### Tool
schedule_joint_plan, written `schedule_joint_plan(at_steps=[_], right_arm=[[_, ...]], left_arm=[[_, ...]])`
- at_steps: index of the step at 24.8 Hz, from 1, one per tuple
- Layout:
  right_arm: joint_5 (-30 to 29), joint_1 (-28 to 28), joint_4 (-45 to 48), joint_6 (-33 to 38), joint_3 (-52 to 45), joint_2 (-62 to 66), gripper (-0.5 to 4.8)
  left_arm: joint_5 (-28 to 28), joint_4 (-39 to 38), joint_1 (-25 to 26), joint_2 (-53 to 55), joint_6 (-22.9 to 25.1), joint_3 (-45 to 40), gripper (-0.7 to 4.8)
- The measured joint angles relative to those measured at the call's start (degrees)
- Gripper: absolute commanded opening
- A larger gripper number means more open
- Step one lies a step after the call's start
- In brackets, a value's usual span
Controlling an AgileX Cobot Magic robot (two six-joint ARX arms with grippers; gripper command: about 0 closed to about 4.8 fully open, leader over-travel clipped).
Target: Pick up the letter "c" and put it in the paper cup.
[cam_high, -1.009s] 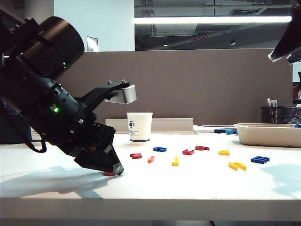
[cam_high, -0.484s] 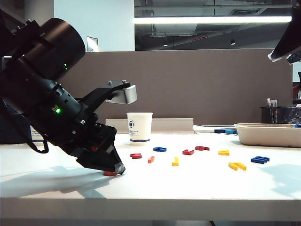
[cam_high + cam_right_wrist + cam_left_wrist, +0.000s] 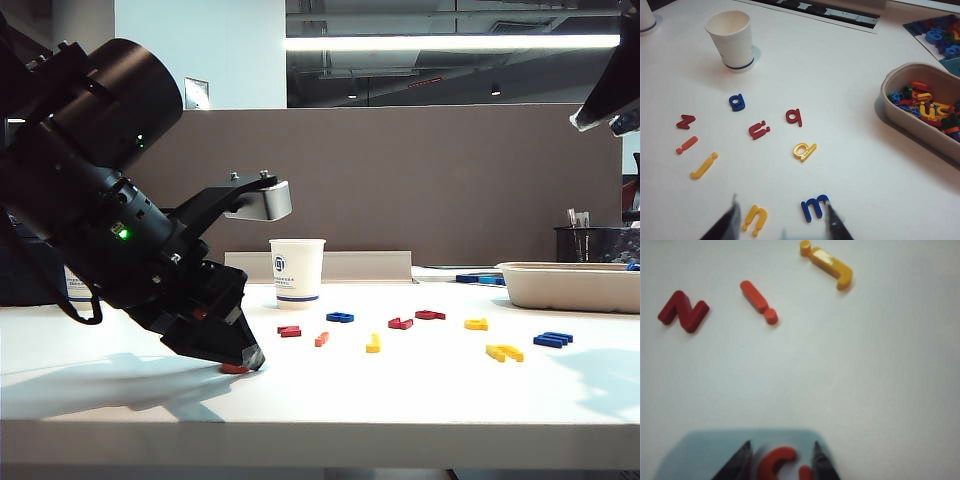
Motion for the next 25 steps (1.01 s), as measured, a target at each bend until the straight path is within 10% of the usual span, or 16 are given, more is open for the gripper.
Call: schedule_joint_plan(at_steps=[25], right_arm=[[0.00, 0.00, 0.17, 0.00, 0.00, 0.00, 2.12]], left_arm=[[0.22, -0.94, -0.02, -0.24, -1.51, 0.09, 1.15]])
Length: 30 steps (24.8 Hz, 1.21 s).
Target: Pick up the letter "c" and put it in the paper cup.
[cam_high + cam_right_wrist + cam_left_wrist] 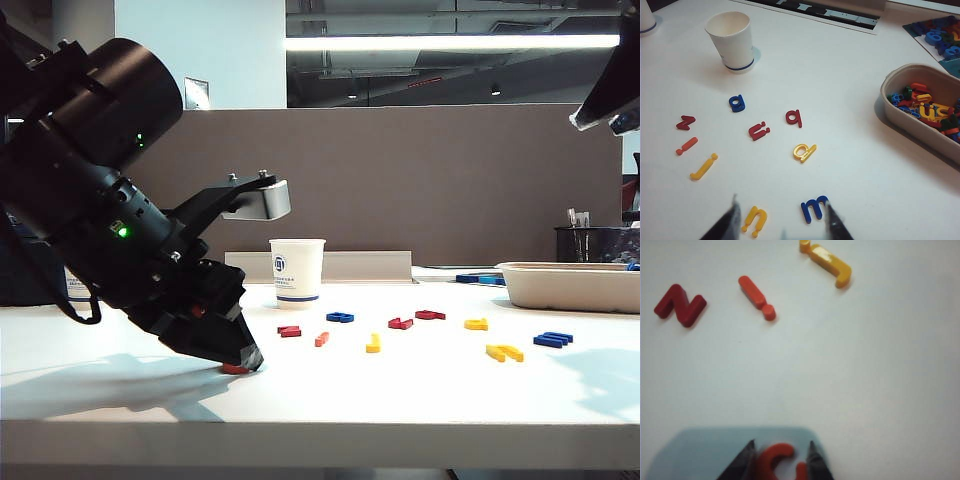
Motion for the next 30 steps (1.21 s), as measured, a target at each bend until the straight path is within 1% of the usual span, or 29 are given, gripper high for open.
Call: schedule_joint_plan(at_steps=[6, 12, 19, 30], right_arm=[[0.00, 0.00, 0.00, 0.00, 0.00, -0.02, 2.12], [0.00, 0.00, 0.02, 0.00, 0.00, 0.00, 2.12], [0.02, 0.00, 0.02, 0.00, 0.00, 0.00, 2.12], [0.00, 0.00, 0.02, 0.00, 0.00, 0.00, 2.11]], left_arm=[[-0.68, -1.07, 0.00, -0.20, 0.02, 0.83, 1.15], [-2.40, -4.57, 0.07, -1.20, 0.04, 2.82, 1.15], [-3.17, -4.37, 0.04, -1.73, 0.24, 6.10, 1.15], [-3.26, -3.23, 0.07, -1.73, 0.26, 7.39, 1.15]])
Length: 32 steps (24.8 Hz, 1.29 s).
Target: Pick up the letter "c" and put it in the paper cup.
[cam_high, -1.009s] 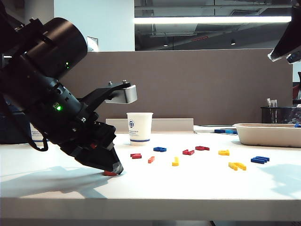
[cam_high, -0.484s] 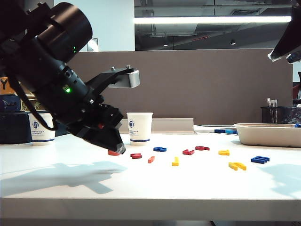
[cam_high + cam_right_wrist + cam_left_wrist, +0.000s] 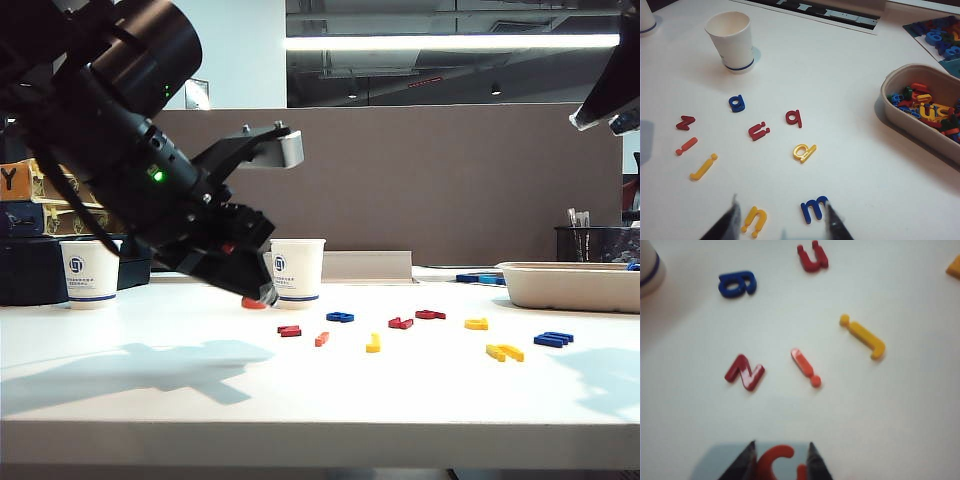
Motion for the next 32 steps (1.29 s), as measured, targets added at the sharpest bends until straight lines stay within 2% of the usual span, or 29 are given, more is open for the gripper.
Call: schedule_joint_plan(at_steps=[15, 26, 32], right_arm=[[0.00, 0.00, 7.45, 0.09, 0.00, 0.02, 2.10], [0.00, 0.00, 15.96, 1.57, 0.02, 1.18, 2.11], [0.00, 0.00, 17.44, 2.86, 0.24, 2.69, 2.11]], left_arm=[[-1.49, 0.46, 0.83, 0.00, 1.92, 8.98, 1.16], [-2.43, 2.01, 3.19, 0.02, 2.82, 9.88, 1.16], [-2.54, 4.87, 4.76, 0.04, 2.82, 10.60, 1.16]])
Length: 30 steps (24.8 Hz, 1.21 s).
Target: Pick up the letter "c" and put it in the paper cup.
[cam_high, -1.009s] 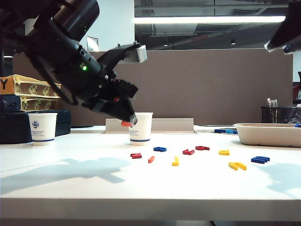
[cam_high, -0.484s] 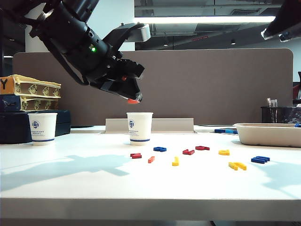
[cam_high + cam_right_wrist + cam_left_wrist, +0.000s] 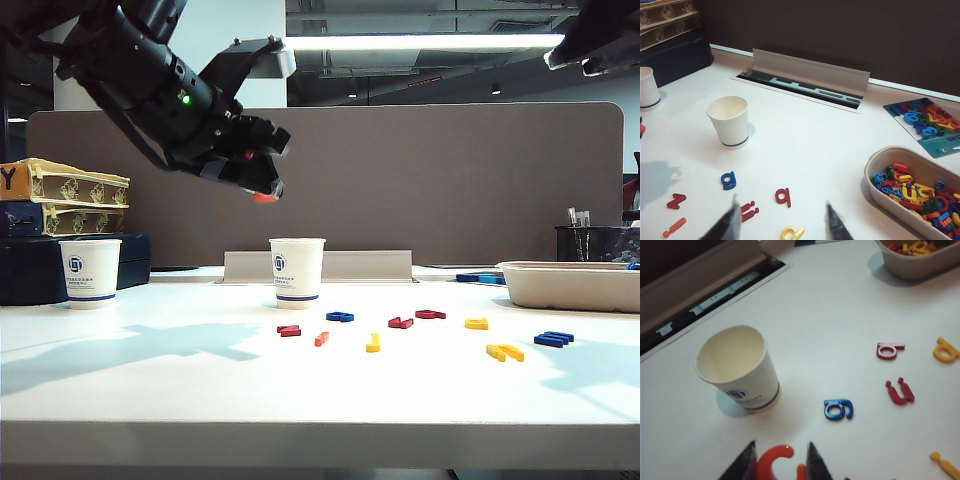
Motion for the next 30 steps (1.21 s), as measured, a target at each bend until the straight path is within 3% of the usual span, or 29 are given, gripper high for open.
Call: schedule_joint_plan(at_steps=[10, 17, 30], right_arm=[[0.00, 0.00, 0.57, 0.02, 0.00, 0.72, 2.11], [0.00, 0.00, 0.55, 0.00, 0.00, 0.72, 2.11], [0.00, -0.02, 4.04, 0.02, 5.18, 8.83, 2.11]], left_arm=[[0.02, 0.31, 0.52, 1.57, 2.16, 3.61, 1.16], [0.02, -0.52, 0.96, 6.03, 2.86, 10.62, 1.16], [1.11, 0.52, 5.70, 10.05, 3.80, 13.14, 1.16]])
